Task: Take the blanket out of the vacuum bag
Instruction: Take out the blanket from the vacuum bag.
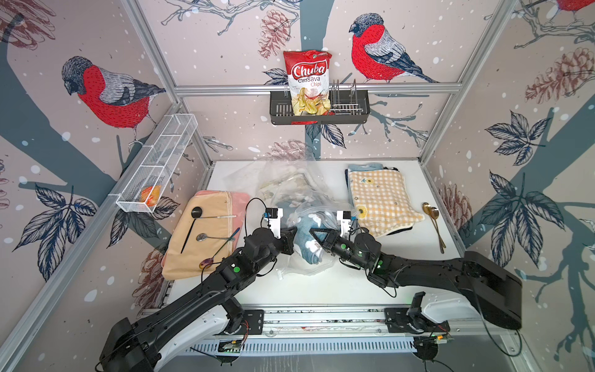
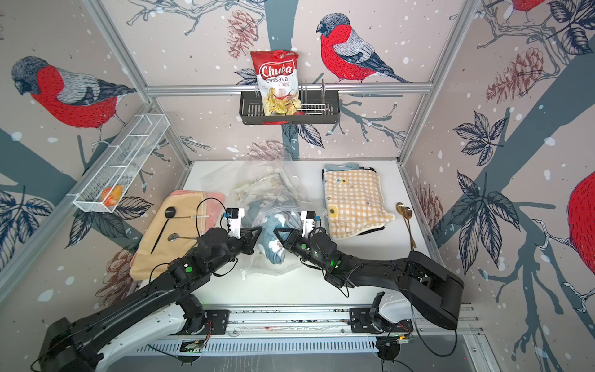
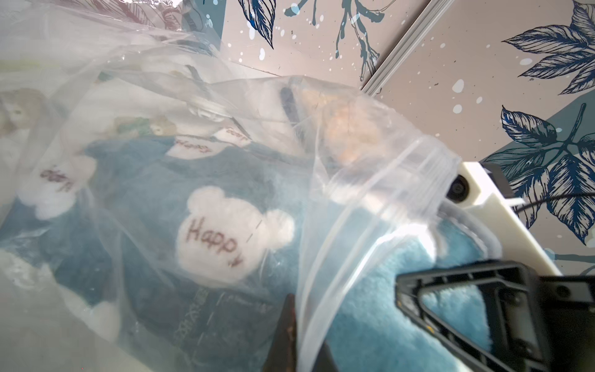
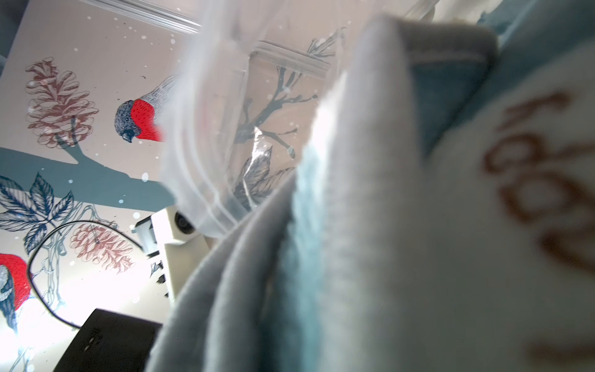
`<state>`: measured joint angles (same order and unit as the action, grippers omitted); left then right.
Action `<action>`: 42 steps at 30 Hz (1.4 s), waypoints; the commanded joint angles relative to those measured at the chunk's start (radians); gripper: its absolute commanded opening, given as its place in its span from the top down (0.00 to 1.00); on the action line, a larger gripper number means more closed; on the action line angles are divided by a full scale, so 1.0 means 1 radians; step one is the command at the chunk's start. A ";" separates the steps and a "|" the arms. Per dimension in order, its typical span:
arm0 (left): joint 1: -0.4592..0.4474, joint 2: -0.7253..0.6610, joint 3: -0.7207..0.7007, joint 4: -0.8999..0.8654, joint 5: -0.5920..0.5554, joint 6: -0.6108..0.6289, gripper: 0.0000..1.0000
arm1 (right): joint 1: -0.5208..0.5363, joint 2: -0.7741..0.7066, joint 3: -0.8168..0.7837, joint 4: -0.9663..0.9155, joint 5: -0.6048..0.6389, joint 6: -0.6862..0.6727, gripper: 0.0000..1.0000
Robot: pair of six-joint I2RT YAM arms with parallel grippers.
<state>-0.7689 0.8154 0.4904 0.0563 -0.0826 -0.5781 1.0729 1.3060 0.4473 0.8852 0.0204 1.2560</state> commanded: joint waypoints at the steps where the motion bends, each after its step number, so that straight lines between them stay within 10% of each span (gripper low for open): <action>1: 0.002 0.009 0.008 0.062 -0.032 0.002 1.00 | 0.024 -0.094 -0.025 -0.038 0.045 -0.041 1.00; 14: 0.002 0.082 -0.031 0.142 -0.066 -0.053 1.00 | 0.130 -0.425 0.105 -0.398 0.148 -0.159 1.00; 31: 0.002 0.074 -0.117 0.218 -0.107 -0.113 1.00 | 0.125 -0.389 0.686 -0.748 0.223 -0.434 1.00; 42: 0.002 0.046 -0.171 0.221 -0.099 -0.128 1.00 | -0.274 -0.451 0.750 -0.918 0.096 -0.435 1.00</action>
<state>-0.7677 0.8680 0.3328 0.2451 -0.1719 -0.7017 0.9012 0.8833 1.2324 0.0048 0.1970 0.8127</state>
